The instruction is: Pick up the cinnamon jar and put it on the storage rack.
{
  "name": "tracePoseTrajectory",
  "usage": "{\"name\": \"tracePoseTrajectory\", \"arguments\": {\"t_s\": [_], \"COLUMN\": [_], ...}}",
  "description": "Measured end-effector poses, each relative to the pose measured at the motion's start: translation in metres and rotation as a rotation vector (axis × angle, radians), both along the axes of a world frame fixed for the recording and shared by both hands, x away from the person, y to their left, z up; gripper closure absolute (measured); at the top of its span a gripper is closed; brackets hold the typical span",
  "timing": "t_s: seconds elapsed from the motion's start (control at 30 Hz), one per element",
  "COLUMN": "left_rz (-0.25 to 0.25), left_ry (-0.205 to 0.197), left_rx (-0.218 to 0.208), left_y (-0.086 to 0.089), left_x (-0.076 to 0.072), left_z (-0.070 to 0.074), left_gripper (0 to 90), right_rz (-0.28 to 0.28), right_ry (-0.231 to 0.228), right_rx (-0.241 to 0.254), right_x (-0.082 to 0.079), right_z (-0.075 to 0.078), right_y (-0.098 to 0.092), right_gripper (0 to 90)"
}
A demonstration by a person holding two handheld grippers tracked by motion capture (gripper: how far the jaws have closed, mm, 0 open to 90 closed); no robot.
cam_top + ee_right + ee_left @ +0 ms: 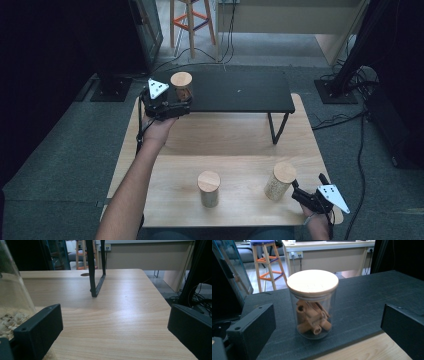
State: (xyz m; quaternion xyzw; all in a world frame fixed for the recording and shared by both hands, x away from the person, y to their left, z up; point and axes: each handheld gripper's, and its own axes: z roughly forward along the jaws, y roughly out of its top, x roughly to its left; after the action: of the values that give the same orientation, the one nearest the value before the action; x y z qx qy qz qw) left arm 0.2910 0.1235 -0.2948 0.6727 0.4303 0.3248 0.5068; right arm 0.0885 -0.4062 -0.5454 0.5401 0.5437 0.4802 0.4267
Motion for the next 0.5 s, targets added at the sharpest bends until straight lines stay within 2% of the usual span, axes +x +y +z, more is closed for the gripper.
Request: {"name": "tracePoseTrajectory", "arguments": {"t_s": [0.3, 0.37, 0.5], "left_rz": [-0.023, -0.027, -0.052], "left_ry": [-0.020, -0.024, -0.041], "left_rx": [-0.005, -0.030, -0.035], "left_y": [0.009, 0.012, 0.015], "left_x": [-0.027, -0.033, -0.045], "left_z": [-0.020, -0.025, -0.028], "left_gripper": [0.0, 0.0, 0.0], "right_rz": [0.006, 0.007, 0.003], "right_ry": [0.000, 0.000, 0.000], "right_rx": [0.002, 0.002, 0.003], "right_x": [0.000, 0.000, 0.000], "right_z": [0.000, 0.000, 0.000], "right_y": [-0.001, -0.002, -0.001], "right_gripper": [0.0, 0.0, 0.0]}}
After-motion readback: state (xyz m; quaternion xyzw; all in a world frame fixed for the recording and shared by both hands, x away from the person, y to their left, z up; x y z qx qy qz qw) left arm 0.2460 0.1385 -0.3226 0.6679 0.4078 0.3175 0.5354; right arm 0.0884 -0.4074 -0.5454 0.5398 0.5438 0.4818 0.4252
